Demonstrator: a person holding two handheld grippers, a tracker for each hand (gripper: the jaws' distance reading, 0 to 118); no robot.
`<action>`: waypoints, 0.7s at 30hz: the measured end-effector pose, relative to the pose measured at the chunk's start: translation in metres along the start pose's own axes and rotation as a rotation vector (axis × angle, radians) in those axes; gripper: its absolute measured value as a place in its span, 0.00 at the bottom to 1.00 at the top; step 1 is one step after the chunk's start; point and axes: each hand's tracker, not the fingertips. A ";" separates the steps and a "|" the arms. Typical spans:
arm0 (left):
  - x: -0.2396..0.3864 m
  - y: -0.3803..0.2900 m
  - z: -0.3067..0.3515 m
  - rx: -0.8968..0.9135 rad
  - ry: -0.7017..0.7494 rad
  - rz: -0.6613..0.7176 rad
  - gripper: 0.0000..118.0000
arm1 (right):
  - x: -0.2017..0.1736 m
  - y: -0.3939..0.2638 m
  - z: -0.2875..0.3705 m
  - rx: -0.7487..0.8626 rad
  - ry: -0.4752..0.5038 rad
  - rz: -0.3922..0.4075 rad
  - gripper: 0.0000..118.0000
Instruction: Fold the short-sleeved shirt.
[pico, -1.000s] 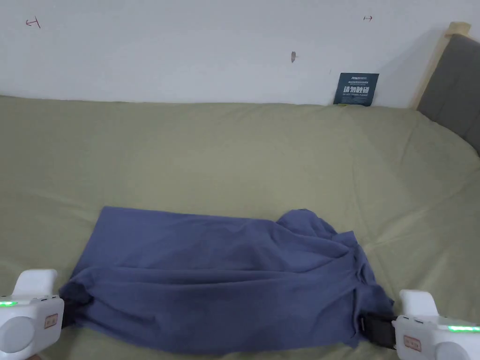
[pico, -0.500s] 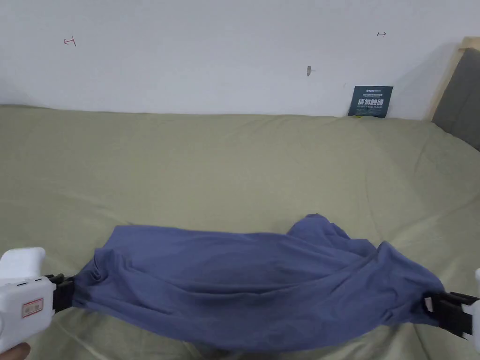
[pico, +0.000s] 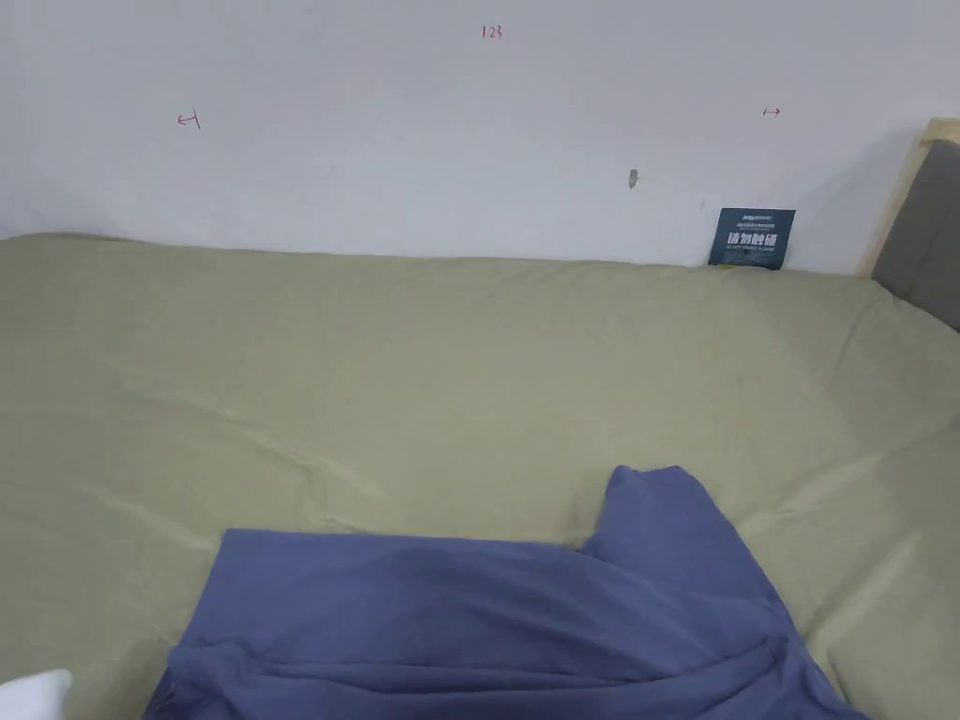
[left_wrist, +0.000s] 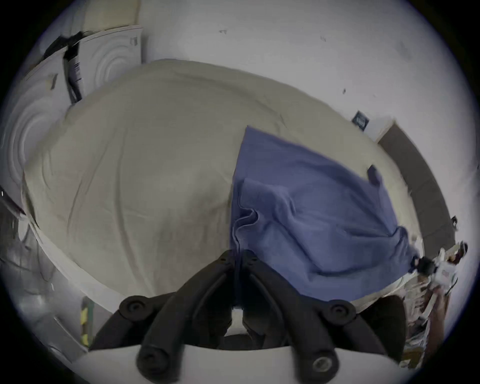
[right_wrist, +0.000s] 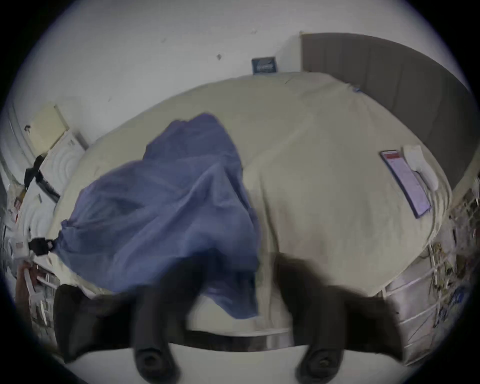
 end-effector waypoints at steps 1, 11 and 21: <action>0.000 0.003 0.011 0.037 -0.033 0.032 0.22 | -0.003 0.005 0.014 0.050 -0.004 -0.003 0.72; 0.068 0.058 0.041 0.508 0.081 -0.235 0.83 | -0.125 0.073 0.074 0.500 0.125 0.284 0.71; 0.094 0.118 -0.074 0.216 0.220 -0.345 0.00 | -0.161 0.091 0.011 0.415 0.115 0.357 0.01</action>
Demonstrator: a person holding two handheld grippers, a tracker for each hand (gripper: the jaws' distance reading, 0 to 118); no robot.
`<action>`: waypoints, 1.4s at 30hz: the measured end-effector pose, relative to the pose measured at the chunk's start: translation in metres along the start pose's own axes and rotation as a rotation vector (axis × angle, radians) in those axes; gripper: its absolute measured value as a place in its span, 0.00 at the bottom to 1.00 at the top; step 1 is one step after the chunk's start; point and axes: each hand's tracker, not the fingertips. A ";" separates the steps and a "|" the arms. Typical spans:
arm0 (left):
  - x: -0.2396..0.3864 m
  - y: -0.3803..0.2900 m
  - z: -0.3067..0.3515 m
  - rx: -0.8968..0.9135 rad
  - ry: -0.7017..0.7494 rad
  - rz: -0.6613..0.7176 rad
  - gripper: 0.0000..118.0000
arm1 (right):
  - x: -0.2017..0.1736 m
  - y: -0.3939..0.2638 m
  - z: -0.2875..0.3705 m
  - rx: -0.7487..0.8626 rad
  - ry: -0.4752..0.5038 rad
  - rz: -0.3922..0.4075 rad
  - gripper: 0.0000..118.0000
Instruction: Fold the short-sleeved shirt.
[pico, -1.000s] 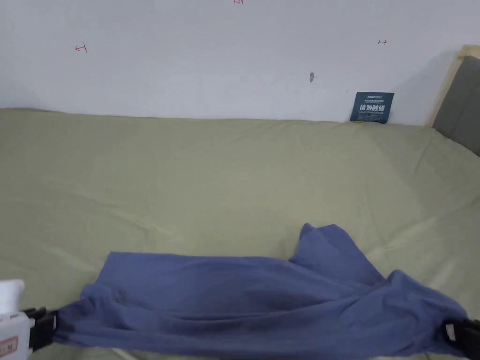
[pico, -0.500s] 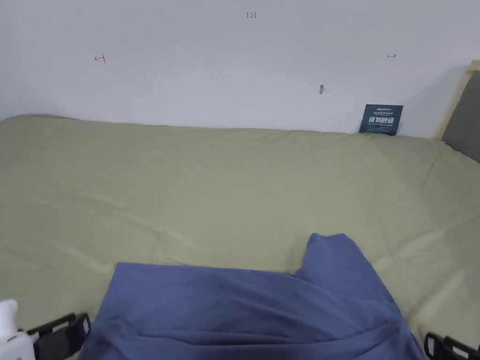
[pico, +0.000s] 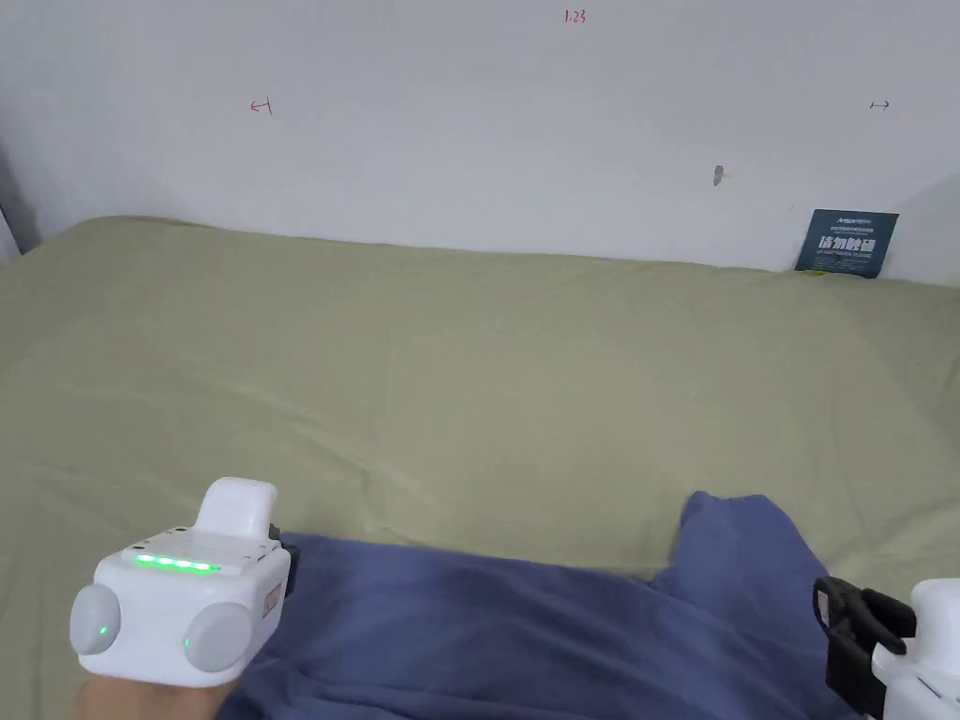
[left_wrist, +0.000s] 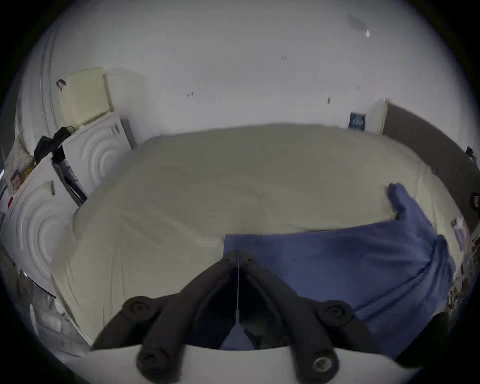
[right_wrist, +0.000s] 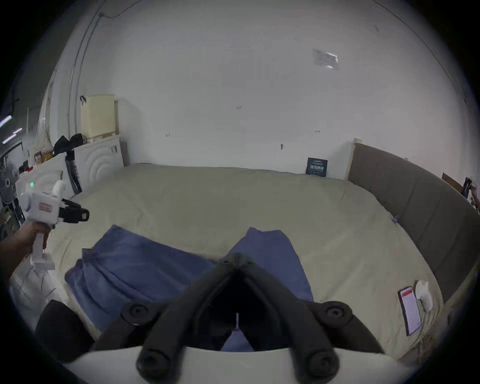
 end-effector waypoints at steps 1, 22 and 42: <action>-0.001 0.004 -0.020 -0.034 0.011 -0.012 0.00 | 0.004 -0.001 -0.005 -0.019 0.001 -0.006 0.01; 0.036 0.036 -0.084 -0.203 -0.066 -0.033 0.04 | 0.128 -0.051 -0.239 -0.599 -0.175 -0.034 0.71; -0.033 -0.021 0.145 0.104 -0.153 0.052 0.04 | 0.090 0.018 0.047 -0.195 -0.019 -0.014 0.01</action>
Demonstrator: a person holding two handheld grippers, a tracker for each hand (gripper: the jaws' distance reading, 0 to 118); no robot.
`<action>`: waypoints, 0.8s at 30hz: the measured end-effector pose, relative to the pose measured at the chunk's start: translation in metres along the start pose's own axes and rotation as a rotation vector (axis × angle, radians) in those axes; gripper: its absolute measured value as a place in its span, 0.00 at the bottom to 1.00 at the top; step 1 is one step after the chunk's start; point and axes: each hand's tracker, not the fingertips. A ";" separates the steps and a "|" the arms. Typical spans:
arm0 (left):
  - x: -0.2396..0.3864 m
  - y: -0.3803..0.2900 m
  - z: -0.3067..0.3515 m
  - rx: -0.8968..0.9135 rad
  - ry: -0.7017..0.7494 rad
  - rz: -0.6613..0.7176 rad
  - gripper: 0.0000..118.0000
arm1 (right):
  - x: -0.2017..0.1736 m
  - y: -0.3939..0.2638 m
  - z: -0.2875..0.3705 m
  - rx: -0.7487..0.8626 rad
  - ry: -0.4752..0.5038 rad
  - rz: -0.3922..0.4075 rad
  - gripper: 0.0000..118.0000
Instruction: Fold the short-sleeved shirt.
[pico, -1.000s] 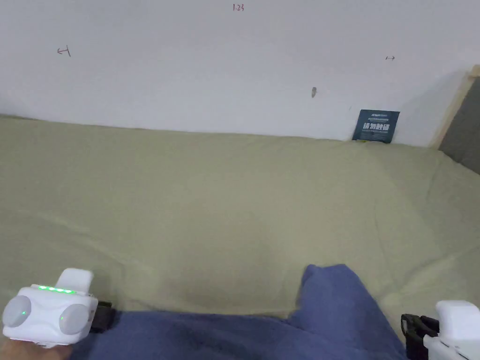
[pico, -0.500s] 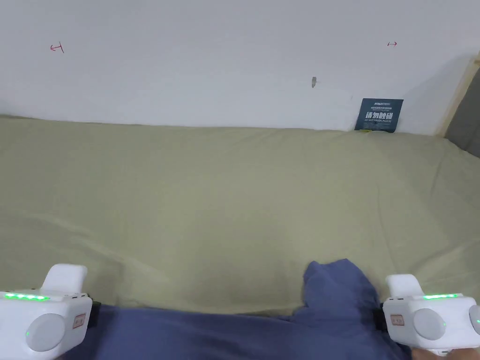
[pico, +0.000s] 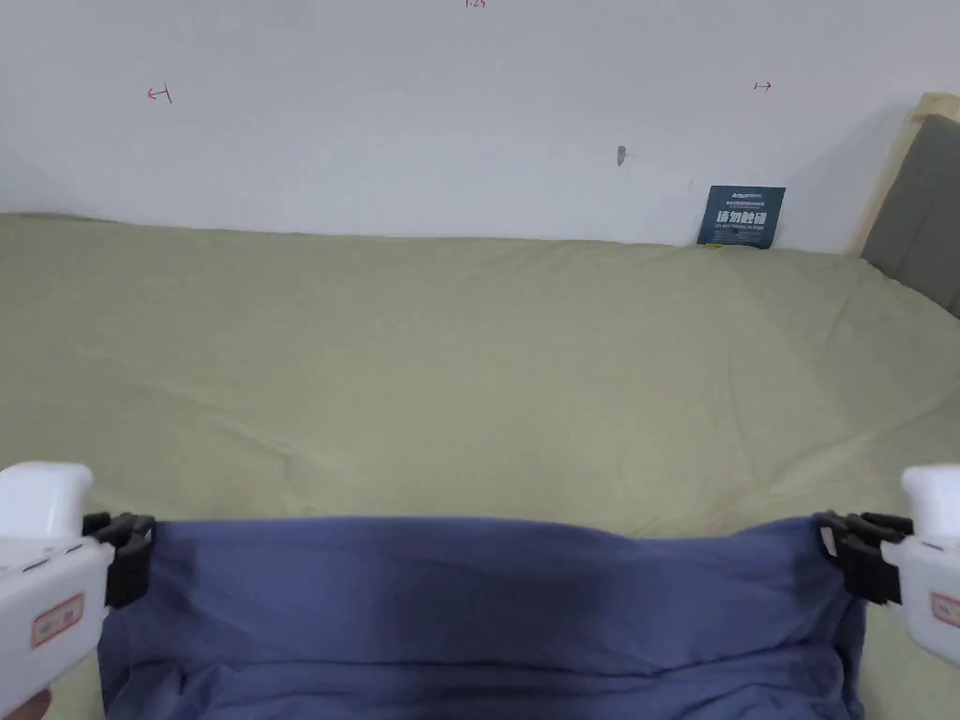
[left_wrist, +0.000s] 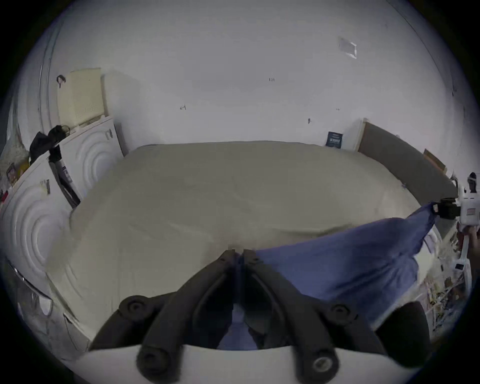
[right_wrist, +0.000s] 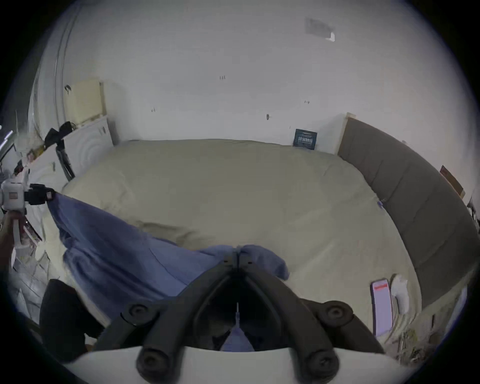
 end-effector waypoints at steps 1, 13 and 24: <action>-0.005 -0.017 0.008 -0.021 -0.015 0.007 0.04 | -0.002 -0.017 0.011 -0.003 -0.004 -0.004 0.01; -0.024 -0.127 -0.006 -0.279 0.004 0.058 0.15 | -0.008 -0.151 0.004 -0.186 -0.033 -0.154 0.03; 0.061 -0.046 0.082 0.351 0.017 -0.019 0.93 | -0.103 -0.053 0.077 0.425 0.022 -0.101 0.66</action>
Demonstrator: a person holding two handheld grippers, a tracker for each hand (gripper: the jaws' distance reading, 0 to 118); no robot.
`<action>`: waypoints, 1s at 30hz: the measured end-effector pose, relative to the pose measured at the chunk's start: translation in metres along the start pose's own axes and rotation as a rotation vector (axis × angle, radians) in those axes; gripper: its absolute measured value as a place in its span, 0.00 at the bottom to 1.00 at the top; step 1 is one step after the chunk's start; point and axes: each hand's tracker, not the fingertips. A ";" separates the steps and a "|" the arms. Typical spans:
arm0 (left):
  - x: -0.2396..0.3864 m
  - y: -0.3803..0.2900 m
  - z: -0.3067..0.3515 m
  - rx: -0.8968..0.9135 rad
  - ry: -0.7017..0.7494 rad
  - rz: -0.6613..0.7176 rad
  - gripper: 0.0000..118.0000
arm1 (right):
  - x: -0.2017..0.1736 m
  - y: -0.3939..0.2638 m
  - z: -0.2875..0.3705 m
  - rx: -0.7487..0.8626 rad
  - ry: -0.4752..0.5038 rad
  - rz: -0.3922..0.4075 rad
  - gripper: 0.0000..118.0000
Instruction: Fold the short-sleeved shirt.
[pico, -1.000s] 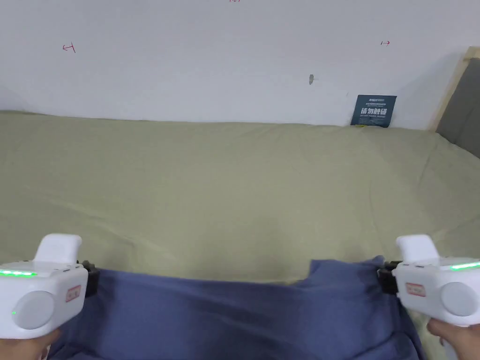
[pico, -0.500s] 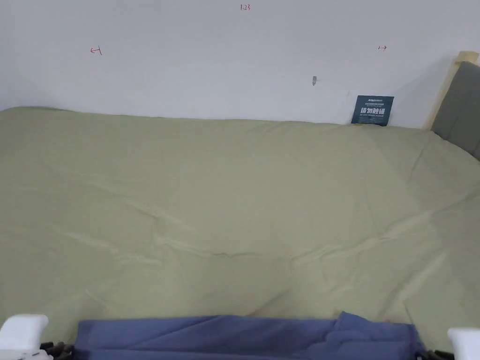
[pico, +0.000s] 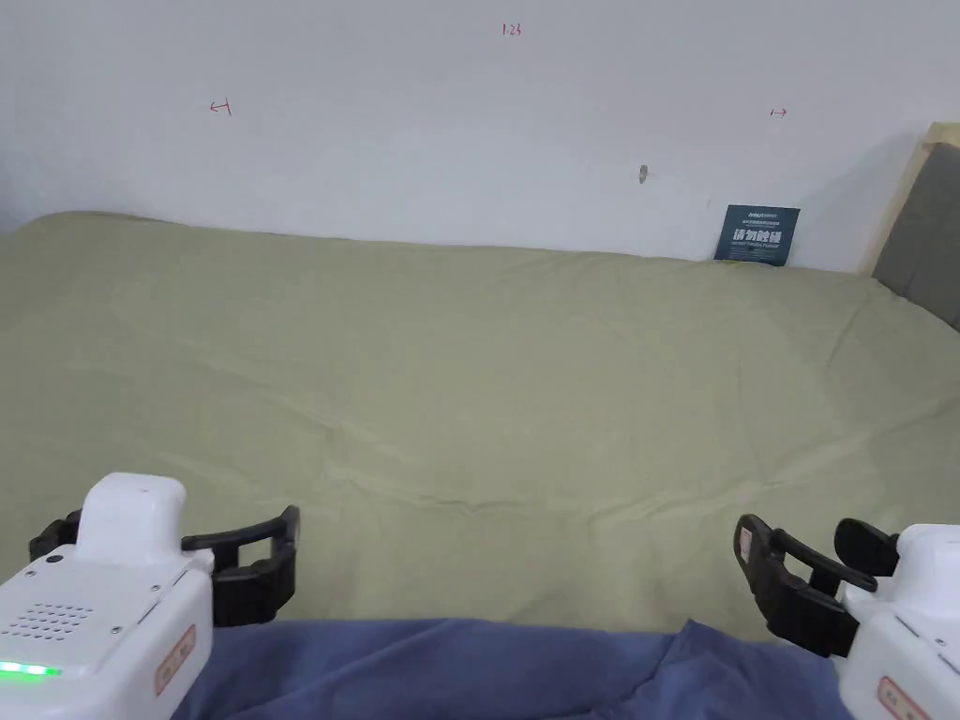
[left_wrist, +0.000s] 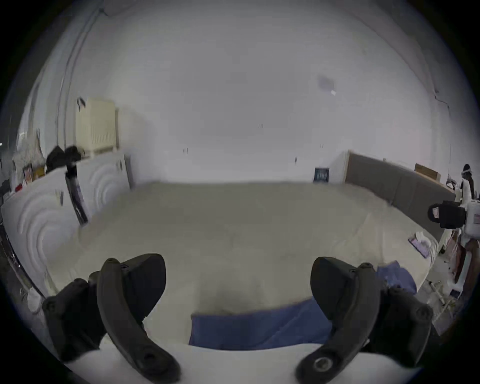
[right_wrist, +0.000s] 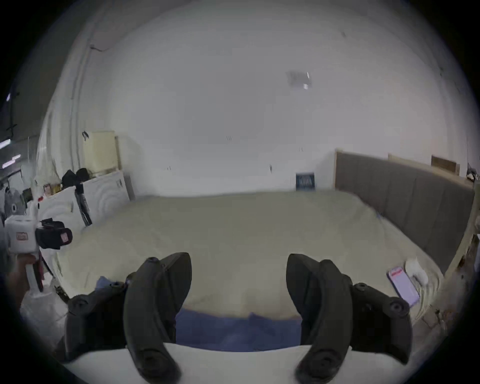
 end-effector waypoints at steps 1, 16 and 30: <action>-0.001 -0.006 -0.006 0.005 0.006 -0.003 0.83 | -0.008 -0.003 -0.001 0.009 -0.020 0.042 0.64; -0.155 -0.108 -0.061 -0.479 -0.086 0.358 0.83 | -0.040 -0.016 -0.005 -0.117 0.029 0.099 0.01; -0.182 -0.206 -0.156 -0.574 -0.795 1.159 1.00 | -0.079 -0.023 -0.013 -0.202 0.027 0.084 0.01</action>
